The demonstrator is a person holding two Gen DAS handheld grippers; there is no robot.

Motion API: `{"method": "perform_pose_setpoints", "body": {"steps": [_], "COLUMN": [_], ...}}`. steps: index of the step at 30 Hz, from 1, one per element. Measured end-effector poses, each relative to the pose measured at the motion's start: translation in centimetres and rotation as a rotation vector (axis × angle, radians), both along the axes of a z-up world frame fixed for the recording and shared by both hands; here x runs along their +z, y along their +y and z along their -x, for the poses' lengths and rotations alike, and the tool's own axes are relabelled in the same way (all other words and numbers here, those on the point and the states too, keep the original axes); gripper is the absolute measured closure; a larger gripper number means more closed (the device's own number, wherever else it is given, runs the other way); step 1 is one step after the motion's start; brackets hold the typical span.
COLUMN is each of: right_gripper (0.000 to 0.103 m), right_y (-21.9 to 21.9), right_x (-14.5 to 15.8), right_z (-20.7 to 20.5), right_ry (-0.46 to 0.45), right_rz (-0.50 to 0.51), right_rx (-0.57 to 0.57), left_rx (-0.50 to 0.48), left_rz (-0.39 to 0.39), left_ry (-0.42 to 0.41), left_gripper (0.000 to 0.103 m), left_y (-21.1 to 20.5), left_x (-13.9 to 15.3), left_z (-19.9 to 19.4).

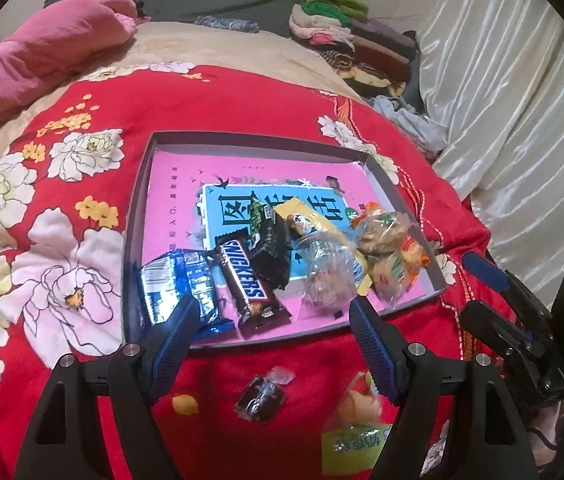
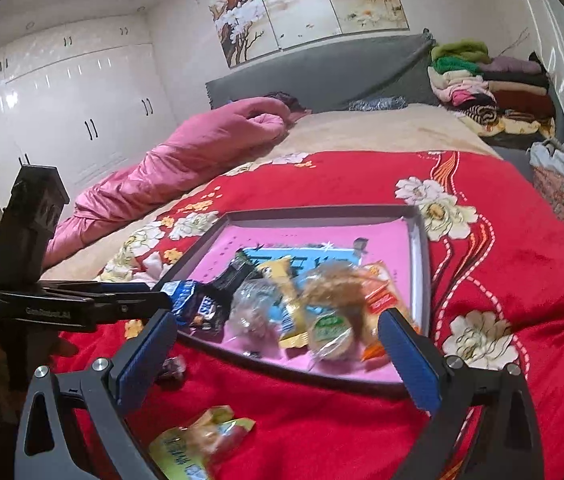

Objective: Organize snacks
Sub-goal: 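Withdraw both open tools toward the dark candy and the yellow-green bag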

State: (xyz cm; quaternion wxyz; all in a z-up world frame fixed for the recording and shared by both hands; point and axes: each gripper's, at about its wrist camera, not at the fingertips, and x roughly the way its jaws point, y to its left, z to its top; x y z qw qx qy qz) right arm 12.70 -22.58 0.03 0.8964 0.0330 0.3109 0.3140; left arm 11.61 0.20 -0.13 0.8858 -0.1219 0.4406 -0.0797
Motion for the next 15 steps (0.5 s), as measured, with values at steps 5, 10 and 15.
{"method": "perform_pose_setpoints", "body": {"steps": [5,10,15], "right_gripper": [0.001,0.001,0.001], "right_y": [0.5,1.0,1.8], "right_x": [-0.3,-0.8,-1.7], "right_z": [0.4,0.8,1.2], "right_ry": [0.018,0.056,0.134], "right_rz": [0.023,0.03,0.048], "right_rx": [0.0,0.009,0.008], "left_rx": [0.0,-0.001,-0.004], "left_rz": [-0.01,-0.009,-0.026], "left_ry": [0.004,0.007,0.019], "left_gripper": [0.025,0.025,0.025], "left_y": [0.0,0.1,0.2], "left_x": [-0.1,-0.1,-0.4], "left_z": [0.3,0.6,1.1]}}
